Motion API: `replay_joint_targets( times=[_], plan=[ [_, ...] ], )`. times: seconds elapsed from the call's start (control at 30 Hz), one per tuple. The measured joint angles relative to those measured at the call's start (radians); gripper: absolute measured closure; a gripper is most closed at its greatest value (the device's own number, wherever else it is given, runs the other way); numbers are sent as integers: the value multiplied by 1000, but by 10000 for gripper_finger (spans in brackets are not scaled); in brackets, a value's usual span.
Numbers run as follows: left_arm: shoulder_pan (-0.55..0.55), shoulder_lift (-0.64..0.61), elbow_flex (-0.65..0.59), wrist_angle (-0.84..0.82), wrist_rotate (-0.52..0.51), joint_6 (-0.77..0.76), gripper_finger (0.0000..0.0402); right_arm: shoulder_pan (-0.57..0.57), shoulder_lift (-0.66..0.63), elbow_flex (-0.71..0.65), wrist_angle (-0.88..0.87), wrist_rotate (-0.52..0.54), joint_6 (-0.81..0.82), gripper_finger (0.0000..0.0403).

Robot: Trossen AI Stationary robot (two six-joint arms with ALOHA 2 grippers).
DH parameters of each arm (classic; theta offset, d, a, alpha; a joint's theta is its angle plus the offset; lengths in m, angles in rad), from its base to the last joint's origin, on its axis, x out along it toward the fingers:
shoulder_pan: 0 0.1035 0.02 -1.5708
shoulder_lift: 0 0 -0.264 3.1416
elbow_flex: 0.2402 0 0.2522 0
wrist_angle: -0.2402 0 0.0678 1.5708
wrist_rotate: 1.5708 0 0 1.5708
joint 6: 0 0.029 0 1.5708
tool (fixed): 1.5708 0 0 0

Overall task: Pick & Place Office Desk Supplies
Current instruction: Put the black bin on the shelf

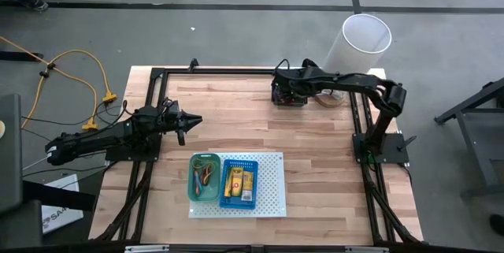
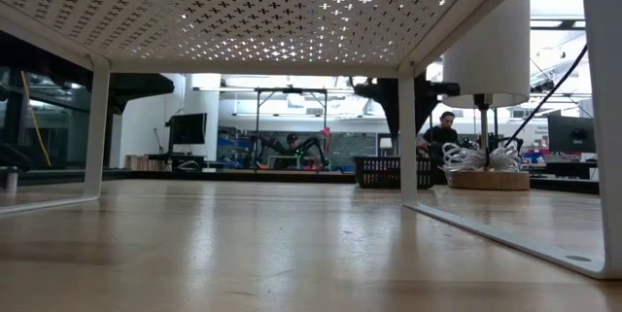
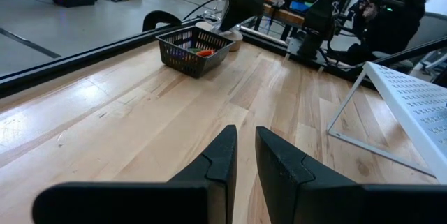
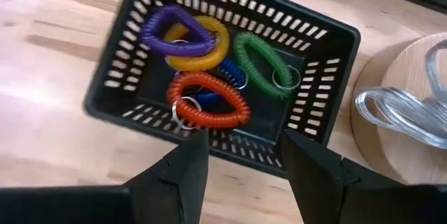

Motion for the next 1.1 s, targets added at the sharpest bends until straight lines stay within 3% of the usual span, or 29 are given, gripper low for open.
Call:
replay_joint_targets(
  times=[0.33,0.9,1.1],
  plan=[
    [0,0,0,0,0,0,351,2,42,0,-43,77,117,233],
    [0,0,0,0,0,0,351,5,42,0,-145,85,380,233],
    [0,0,0,0,0,0,351,19,42,0,-157,149,431,233]
  ],
)
